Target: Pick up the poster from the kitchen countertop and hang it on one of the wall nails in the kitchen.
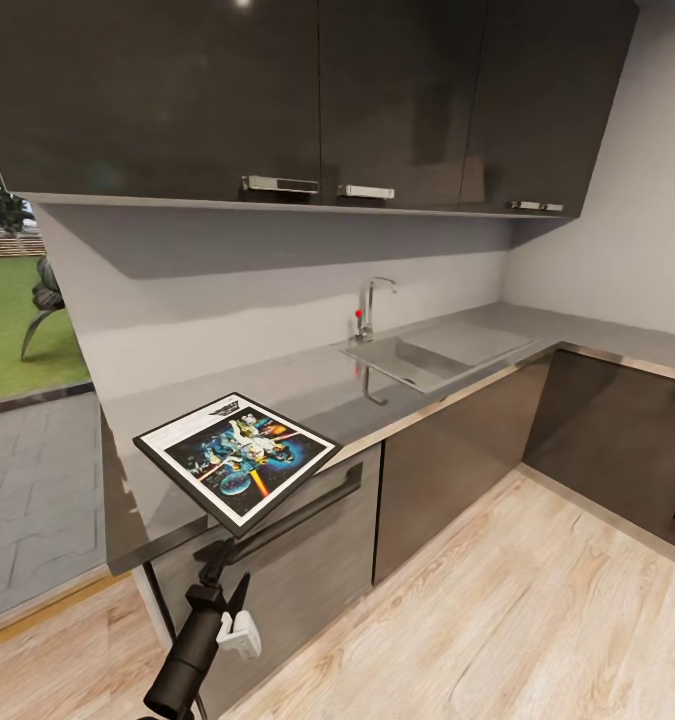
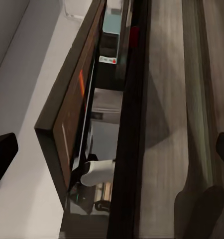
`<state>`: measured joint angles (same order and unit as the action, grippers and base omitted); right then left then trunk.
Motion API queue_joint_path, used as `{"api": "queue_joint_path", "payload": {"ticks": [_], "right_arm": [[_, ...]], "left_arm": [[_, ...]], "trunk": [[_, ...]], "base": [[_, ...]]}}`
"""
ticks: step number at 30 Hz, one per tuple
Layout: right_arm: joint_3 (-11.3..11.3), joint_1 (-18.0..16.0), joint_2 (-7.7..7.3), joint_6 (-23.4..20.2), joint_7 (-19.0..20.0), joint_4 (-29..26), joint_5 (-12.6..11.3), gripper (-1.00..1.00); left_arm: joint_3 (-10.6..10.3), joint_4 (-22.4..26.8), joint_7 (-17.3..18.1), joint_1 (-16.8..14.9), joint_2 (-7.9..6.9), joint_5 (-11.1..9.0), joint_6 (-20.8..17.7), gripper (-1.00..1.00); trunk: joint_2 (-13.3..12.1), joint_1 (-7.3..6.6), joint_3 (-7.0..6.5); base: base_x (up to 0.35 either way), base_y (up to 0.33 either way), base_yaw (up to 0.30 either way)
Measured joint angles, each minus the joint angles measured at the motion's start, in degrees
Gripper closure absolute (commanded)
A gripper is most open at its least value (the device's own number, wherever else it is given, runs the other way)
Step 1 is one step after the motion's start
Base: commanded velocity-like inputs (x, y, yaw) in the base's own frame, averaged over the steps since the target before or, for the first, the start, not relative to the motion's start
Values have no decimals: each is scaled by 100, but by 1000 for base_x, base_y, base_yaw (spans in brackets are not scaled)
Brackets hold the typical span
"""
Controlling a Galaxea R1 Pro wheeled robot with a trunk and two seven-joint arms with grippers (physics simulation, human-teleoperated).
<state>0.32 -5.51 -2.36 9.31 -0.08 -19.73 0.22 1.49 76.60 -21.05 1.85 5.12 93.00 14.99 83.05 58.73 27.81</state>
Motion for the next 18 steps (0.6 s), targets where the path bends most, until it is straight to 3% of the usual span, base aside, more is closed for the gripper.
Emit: {"api": "queue_joint_path", "payload": {"ticks": [18], "right_arm": [[7, 0, 0, 0, 0, 0, 2, -100]], "left_arm": [[25, 3, -8, 0, -17, 1, -5, -100]], "trunk": [[0, 0, 0]], "base": [[0, 20, 0]]}}
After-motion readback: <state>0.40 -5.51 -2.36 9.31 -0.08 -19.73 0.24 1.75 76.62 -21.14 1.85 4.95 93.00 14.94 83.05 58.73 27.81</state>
